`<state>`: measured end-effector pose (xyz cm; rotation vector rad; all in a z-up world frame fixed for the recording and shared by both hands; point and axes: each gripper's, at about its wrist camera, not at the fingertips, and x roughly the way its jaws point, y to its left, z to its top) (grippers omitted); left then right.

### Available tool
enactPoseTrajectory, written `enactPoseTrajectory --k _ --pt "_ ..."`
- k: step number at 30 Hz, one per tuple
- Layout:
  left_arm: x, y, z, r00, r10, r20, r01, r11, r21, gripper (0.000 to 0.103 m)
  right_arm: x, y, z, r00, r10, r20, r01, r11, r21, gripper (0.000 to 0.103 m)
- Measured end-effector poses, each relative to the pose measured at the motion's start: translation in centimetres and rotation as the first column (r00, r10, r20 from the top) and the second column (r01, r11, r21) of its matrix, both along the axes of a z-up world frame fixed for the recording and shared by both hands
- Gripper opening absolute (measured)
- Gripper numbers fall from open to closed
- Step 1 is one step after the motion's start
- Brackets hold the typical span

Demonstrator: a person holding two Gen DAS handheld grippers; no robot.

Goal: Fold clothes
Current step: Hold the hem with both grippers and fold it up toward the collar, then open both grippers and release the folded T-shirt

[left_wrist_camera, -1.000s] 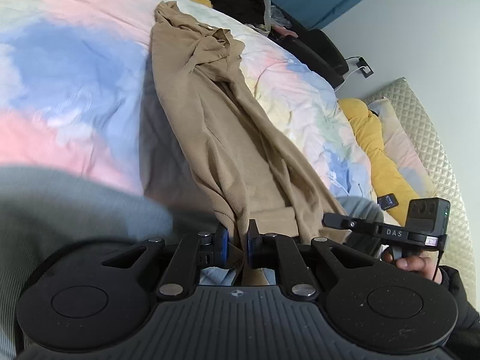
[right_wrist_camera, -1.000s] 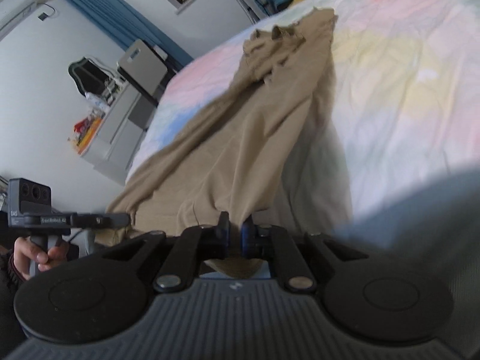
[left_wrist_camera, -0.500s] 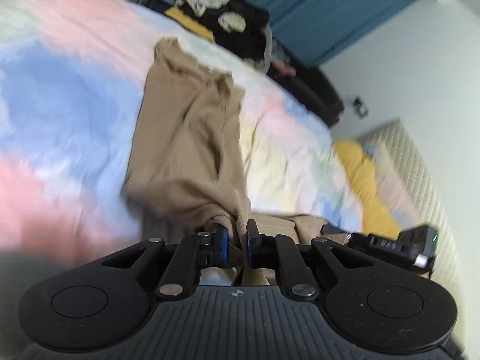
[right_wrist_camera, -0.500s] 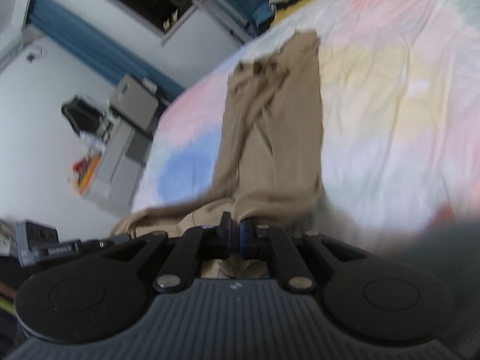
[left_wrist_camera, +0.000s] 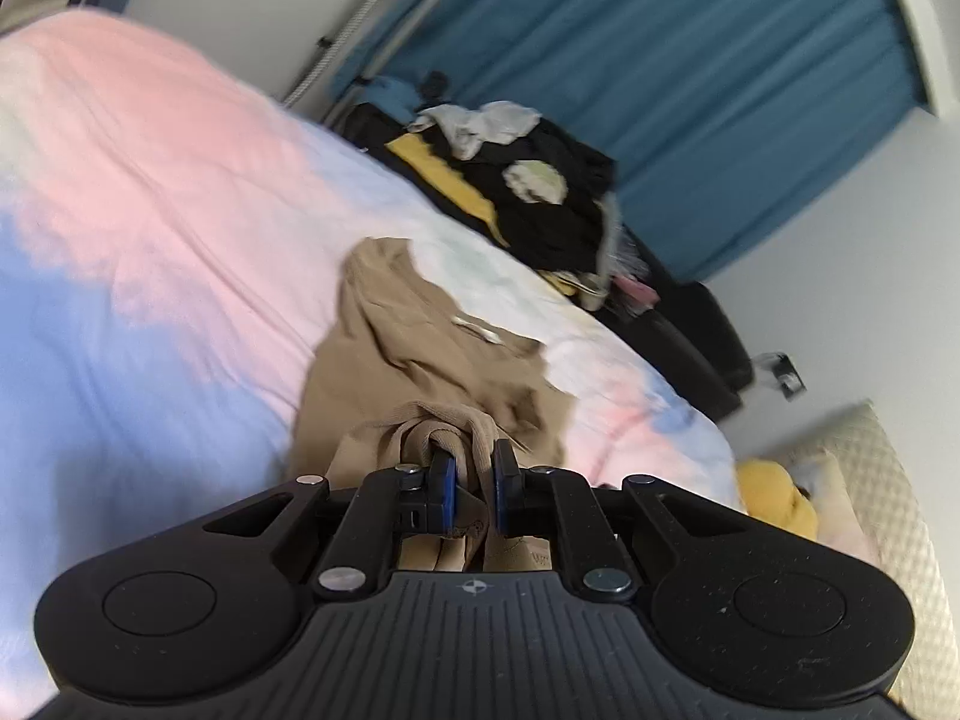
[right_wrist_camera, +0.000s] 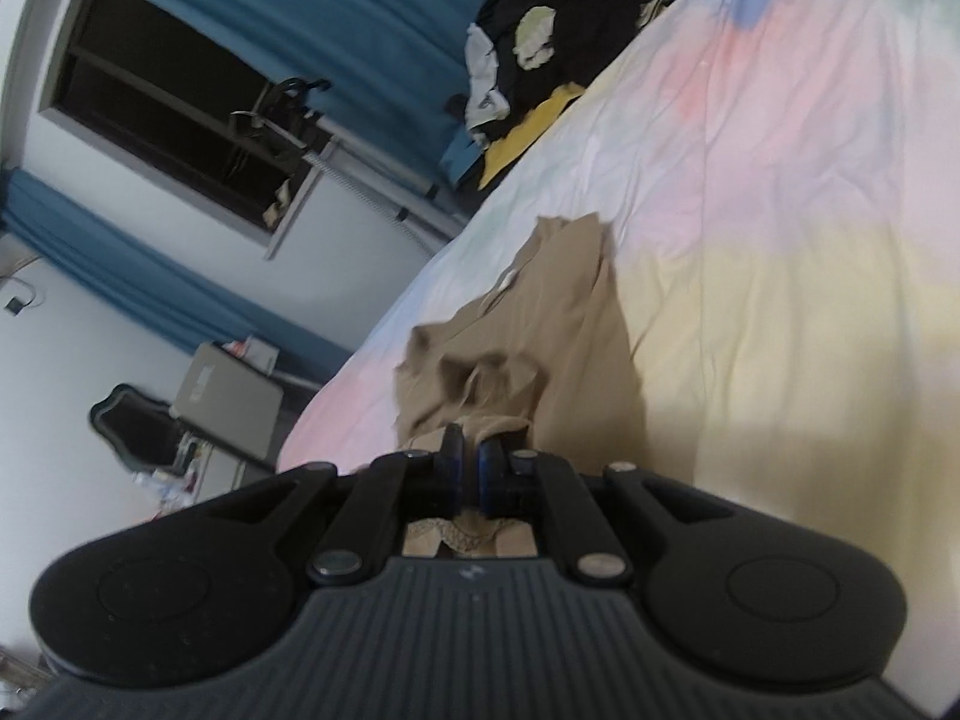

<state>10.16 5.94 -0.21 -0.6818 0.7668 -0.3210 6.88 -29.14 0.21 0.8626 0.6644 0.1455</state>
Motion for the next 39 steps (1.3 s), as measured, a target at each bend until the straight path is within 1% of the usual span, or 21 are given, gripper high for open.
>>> enactPoseTrajectory --k 1,4,7,9,11,13,15,20,22,25,26,27,29,34,39 --pt "1.2 -0.1 -0.4 1.0 0.014 0.004 -0.014 1.0 0.003 0.014 1.0 -0.2 -0.5 1.0 -0.005 -0.006 0.005 1.0 0.002 0.005" --pt "4.6 -0.5 -1.8 0.999 0.046 0.009 -0.046 0.999 0.022 0.014 3.3 -0.3 -2.0 1.0 -0.012 -0.009 0.011 0.999 -0.033 0.005" --pt "6.8 -1.4 -3.9 1.0 0.026 0.008 -0.026 0.996 0.084 0.014 5.3 -0.5 -4.0 0.999 -0.009 -0.039 0.007 0.998 -0.066 0.005" --pt "7.7 -1.9 -5.3 1.0 0.014 -0.001 -0.014 0.993 0.116 0.014 6.6 -0.6 -5.3 0.998 -0.008 -0.059 0.003 0.996 -0.087 0.005" --pt "8.4 -2.2 -6.6 1.0 -0.001 -0.007 0.002 0.989 0.15 0.014 7.2 -0.7 -6.6 0.996 -0.006 -0.088 -0.002 0.996 -0.09 0.005" --pt "8.5 -2.4 -7.0 1.0 -0.011 -0.007 0.012 0.986 0.168 0.014 7.8 -0.7 -7.6 0.994 0.001 -0.109 -0.01 0.996 -0.088 0.005" --pt "8.6 -2.5 -7.1 1.0 -0.019 -0.004 0.019 0.983 0.183 0.015 8.1 -0.5 -8.0 0.993 0.011 -0.116 -0.023 0.994 -0.105 0.005" --pt "7.9 -2.7 -6.3 0.999 -0.037 0.02 0.032 0.977 0.211 0.019 7.8 0.4 -7.4 0.995 0.033 -0.094 -0.049 0.984 -0.174 0.007" --pt "7.4 -3.0 -6.1 0.999 -0.042 0.024 0.035 0.973 0.227 0.026 7.4 0.6 -7.0 0.996 0.031 -0.082 -0.046 0.981 -0.188 0.008" --pt "5.9 -3.9 -5.5 0.998 -0.051 0.047 0.036 0.961 0.273 0.042 6.7 1.4 -6.1 0.998 0.047 -0.049 -0.058 0.968 -0.244 0.012" --pt "5.2 -4.3 -5.1 0.997 -0.055 0.063 0.034 0.956 0.292 0.057 6.4 1.8 -5.6 0.998 0.057 -0.034 -0.064 0.961 -0.271 0.017" --pt "4.5 -4.6 -4.8 0.995 -0.058 0.079 0.031 0.95 0.312 0.066 6.1 2.3 -5.1 0.997 0.068 -0.02 -0.071 0.952 -0.299 0.02" --pt "3.2 -5.1 -3.9 0.991 -0.071 0.114 0.028 0.941 0.338 0.068 5.2 3.2 -4.2 0.996 0.086 0.009 -0.077 0.935 -0.345 0.035" --pt "0.3 -5.6 -2.0 0.981 -0.077 0.18 0.005 0.929 0.371 0.068 2.9 4.9 -2.4 0.991 0.12 0.066 -0.08 0.9 -0.428 0.036" --pt "-2.2 -5.9 -0.8 0.974 -0.079 0.215 -0.012 0.918 0.395 0.068 0.2 6.0 -1.0 0.982 0.156 0.102 -0.093 0.886 -0.454 0.036"
